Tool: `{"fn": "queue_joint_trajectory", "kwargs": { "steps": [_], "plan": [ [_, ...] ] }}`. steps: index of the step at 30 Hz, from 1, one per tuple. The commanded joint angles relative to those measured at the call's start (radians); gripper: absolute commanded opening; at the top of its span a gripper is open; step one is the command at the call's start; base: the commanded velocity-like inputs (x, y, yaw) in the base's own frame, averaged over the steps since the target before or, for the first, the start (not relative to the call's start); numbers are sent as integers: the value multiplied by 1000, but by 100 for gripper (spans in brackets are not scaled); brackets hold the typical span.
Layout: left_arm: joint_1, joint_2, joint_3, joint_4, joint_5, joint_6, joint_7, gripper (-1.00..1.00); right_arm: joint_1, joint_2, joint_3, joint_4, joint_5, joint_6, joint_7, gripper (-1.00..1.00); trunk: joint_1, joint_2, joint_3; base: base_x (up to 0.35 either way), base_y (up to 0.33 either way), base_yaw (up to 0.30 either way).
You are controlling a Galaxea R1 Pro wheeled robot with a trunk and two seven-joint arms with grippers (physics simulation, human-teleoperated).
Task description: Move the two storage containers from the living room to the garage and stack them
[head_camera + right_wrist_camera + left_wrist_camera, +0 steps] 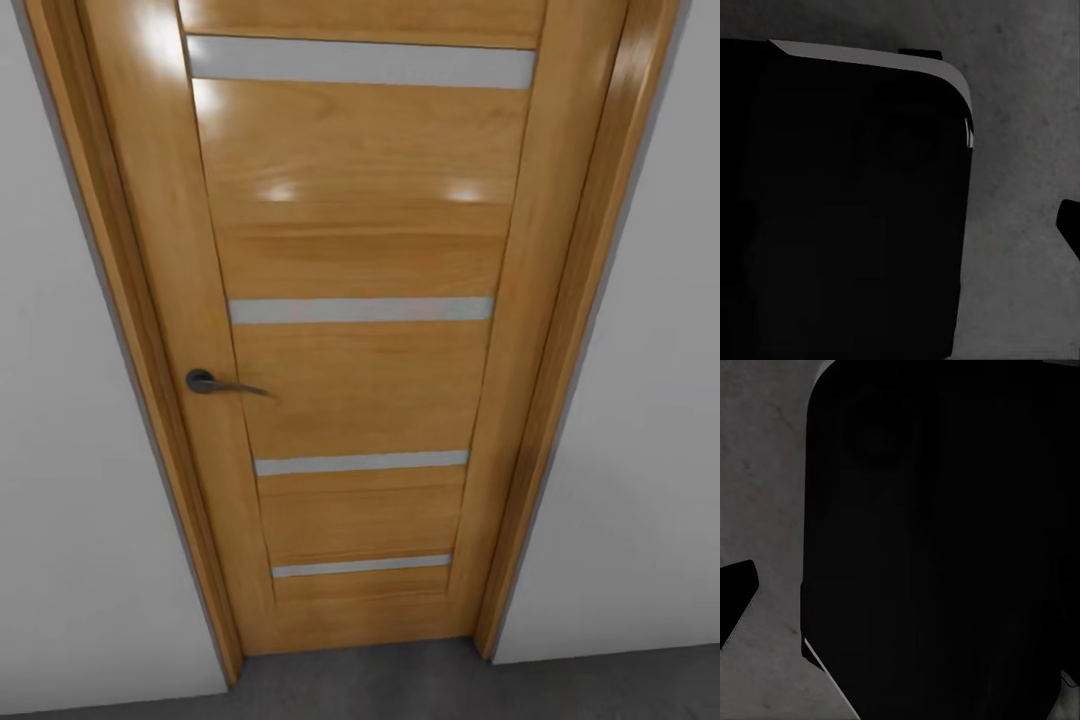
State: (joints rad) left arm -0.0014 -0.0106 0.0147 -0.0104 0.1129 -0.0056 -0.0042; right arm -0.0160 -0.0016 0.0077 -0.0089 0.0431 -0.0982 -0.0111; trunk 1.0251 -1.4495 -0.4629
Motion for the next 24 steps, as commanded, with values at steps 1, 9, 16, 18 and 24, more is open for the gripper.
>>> {"fn": "queue_joint_trajectory", "kwargs": {
  "steps": [1, 9, 16, 18, 24],
  "plan": [
    [0, 0, 1, 0, 10, -1, 0, 100, -1, 0, 0, 1, 4, -3, -1, 100, 0, -1, -1, 4, 3, -235],
    [0, 0, 1, 0, 10, -1, 0, 100, -1, -2, 0, 1, 4, -3, -1, 100, 0, -1, -1, 1, 1, -230],
    [0, 0, 1, 0, 10, -1, 0, 100, -1, -7, 2, 1, 6, -3, 1, 100, 0, -1, -1, 0, 0, -54],
    [0, 0, 1, 0, 10, -1, 0, 100, -1, -8, 2, 1, 9, -2, 2, 100, 0, -1, -1, 0, 0, -4],
    [0, 0, 1, 0, 10, -1, 0, 100, -1, -2, 0, 1, 76, -4, 1, 100, 0, -1, -1, 0, 0, -1]
  ]
}}
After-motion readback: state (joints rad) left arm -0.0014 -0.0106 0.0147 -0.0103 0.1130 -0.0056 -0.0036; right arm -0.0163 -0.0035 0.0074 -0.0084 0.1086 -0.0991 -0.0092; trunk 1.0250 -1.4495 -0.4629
